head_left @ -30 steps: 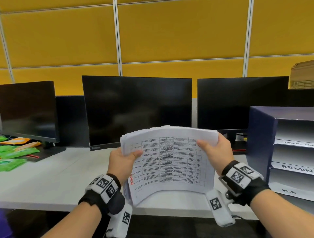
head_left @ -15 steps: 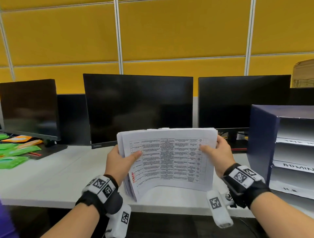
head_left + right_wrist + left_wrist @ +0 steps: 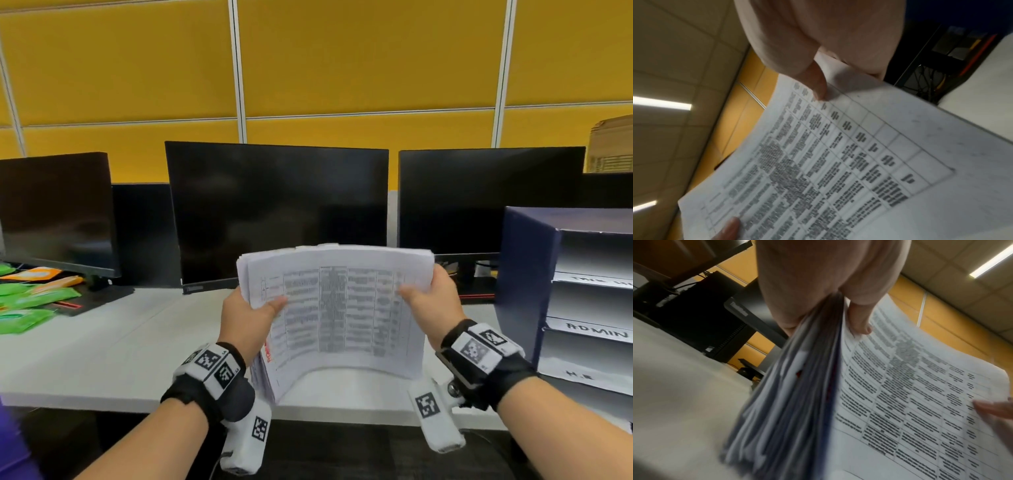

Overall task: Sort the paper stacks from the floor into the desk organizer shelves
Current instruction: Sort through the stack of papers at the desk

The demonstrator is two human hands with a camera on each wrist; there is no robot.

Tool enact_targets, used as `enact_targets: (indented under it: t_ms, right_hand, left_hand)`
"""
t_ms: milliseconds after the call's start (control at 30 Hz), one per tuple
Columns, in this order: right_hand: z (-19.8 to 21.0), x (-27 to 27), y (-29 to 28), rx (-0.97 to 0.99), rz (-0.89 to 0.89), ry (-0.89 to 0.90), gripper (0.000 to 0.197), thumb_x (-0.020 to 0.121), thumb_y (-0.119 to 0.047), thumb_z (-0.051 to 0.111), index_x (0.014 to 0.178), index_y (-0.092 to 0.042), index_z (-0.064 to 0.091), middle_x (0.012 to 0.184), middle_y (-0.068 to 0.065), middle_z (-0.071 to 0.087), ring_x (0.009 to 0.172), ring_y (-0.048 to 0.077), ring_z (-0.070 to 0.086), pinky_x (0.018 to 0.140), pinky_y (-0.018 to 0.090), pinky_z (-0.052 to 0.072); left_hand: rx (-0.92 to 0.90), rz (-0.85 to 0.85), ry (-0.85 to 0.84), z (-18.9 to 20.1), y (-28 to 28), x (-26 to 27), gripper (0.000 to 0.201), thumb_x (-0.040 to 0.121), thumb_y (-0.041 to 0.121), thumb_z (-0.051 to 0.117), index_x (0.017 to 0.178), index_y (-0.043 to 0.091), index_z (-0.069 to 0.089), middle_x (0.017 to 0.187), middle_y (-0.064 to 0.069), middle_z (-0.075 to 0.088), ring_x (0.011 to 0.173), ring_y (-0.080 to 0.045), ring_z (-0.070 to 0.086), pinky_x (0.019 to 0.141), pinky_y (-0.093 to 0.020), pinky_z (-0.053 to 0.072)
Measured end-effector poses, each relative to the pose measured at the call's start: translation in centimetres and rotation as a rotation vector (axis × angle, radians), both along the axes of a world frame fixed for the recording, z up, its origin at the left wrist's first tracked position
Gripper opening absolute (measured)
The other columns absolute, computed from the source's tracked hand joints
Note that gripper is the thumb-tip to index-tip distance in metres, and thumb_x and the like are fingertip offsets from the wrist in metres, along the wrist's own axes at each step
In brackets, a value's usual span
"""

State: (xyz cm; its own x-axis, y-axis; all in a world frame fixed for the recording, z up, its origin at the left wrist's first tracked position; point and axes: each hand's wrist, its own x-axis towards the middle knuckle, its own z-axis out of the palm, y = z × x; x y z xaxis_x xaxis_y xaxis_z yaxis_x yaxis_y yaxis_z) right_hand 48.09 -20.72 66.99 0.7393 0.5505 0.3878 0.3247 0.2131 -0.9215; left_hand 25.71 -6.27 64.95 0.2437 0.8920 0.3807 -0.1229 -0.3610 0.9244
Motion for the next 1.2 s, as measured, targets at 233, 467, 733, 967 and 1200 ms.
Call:
enact_targets:
  t_ms: [233,467,733,967,1200]
  right_hand:
    - [-1.2,0.3,0.2,-0.138,0.000,-0.012,0.048,0.086,0.003,0.059,0.125,-0.016,0.038,0.118,0.003,0.055,0.109,0.023,0.056,0.086,0.040,0.050]
    - [3.8,-1.0,-0.2,-0.386,-0.379,-0.718,0.100,0.065,-0.024,0.082,0.144,-0.026,0.021,0.143,0.003,0.026,0.130,0.024,0.030,0.108,0.044,0.032]
    - [7.9,-4.3,-0.9,-0.575,0.167,-0.969,0.006,0.085,-0.021,0.066,0.088,-0.026,0.067,0.086,-0.005,0.068,0.086,0.016,0.063,0.083,0.042,0.053]
    - [7.4,-3.4,-2.3,-0.282,0.143,-0.565,0.007,0.086,-0.009,0.065,0.092,-0.010,0.069,0.091,0.021,0.069,0.087,0.036,0.066,0.082,0.051,0.053]
    - [5.2,-2.0,-2.3,-0.036,0.281,-0.112,0.017,0.088,-0.001,0.061,0.100,-0.011,0.065,0.101,0.018,0.070,0.090,0.033,0.069,0.085,0.052,0.054]
  left_hand:
    - [-0.046,-0.028,0.048,-0.2,0.0,-0.7,0.021,0.084,0.005,0.071,0.090,0.024,0.068,0.090,0.003,0.072,0.085,-0.019,0.070,0.077,-0.039,0.059]
    - [0.146,0.021,0.142,3.6,-0.4,-1.5,0.020,0.078,0.005,0.076,0.078,0.024,0.071,0.085,-0.006,0.074,0.086,-0.026,0.070,0.081,-0.044,0.057]
    - [0.335,-0.048,0.200,6.8,-2.6,-2.1,0.030,0.078,0.004,0.076,0.073,0.033,0.073,0.078,0.004,0.073,0.085,-0.017,0.069,0.075,-0.031,0.055]
    - [0.314,0.267,0.180,7.1,-1.6,-3.1,0.060,0.069,0.040,0.084,0.120,0.032,0.052,0.109,0.013,0.060,0.093,-0.008,0.061,0.080,-0.034,0.055]
    - [0.022,-0.253,-0.134,5.4,-2.2,-1.3,0.014,0.095,0.020,0.056,0.106,0.017,0.064,0.104,-0.004,0.074,0.086,-0.015,0.072,0.069,-0.032,0.057]
